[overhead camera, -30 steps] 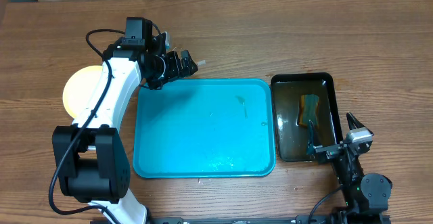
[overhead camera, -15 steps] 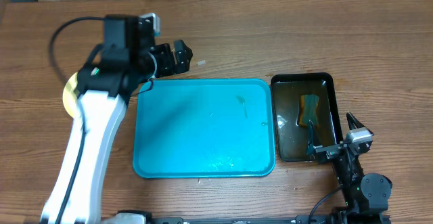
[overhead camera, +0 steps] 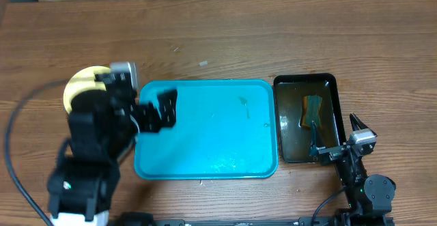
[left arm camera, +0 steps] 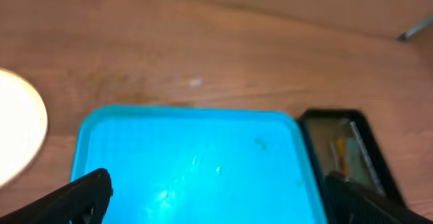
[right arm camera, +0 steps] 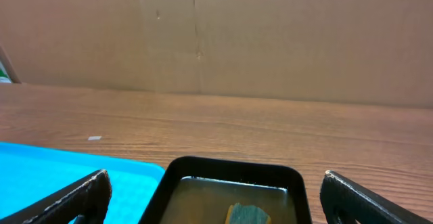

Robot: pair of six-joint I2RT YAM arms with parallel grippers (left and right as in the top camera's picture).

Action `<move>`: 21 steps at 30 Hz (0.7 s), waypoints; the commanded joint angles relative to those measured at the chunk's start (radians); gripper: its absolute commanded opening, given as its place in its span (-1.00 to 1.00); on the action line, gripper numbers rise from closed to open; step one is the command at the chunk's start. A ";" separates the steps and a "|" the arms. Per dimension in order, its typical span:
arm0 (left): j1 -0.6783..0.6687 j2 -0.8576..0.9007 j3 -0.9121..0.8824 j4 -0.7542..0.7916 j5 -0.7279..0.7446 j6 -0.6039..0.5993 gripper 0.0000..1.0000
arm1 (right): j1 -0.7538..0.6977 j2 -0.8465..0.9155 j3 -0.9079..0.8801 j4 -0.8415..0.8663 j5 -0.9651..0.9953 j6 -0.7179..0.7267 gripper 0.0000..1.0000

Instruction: Clean dirty plates on tray and stack at the side

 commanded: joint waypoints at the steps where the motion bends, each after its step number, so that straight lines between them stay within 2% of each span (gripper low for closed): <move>1: 0.001 -0.137 -0.220 0.088 -0.030 0.011 1.00 | 0.000 -0.010 -0.010 0.006 -0.002 0.007 1.00; 4: 0.001 -0.286 -0.417 0.275 -0.055 0.011 1.00 | 0.000 -0.010 -0.010 0.006 -0.002 0.006 1.00; 11: 0.001 -0.597 -0.798 0.948 -0.129 0.011 1.00 | 0.000 -0.010 -0.010 0.006 -0.002 0.007 1.00; 13: 0.001 -0.653 -0.862 1.077 -0.150 0.011 1.00 | 0.000 -0.010 -0.010 0.006 -0.002 0.007 1.00; 15: 0.001 -0.710 -0.923 1.155 -0.182 0.011 1.00 | 0.000 -0.010 -0.011 0.006 -0.002 0.006 1.00; 21: 0.019 -0.772 -1.009 1.121 -0.190 0.011 1.00 | 0.000 -0.010 -0.010 0.006 -0.002 0.007 1.00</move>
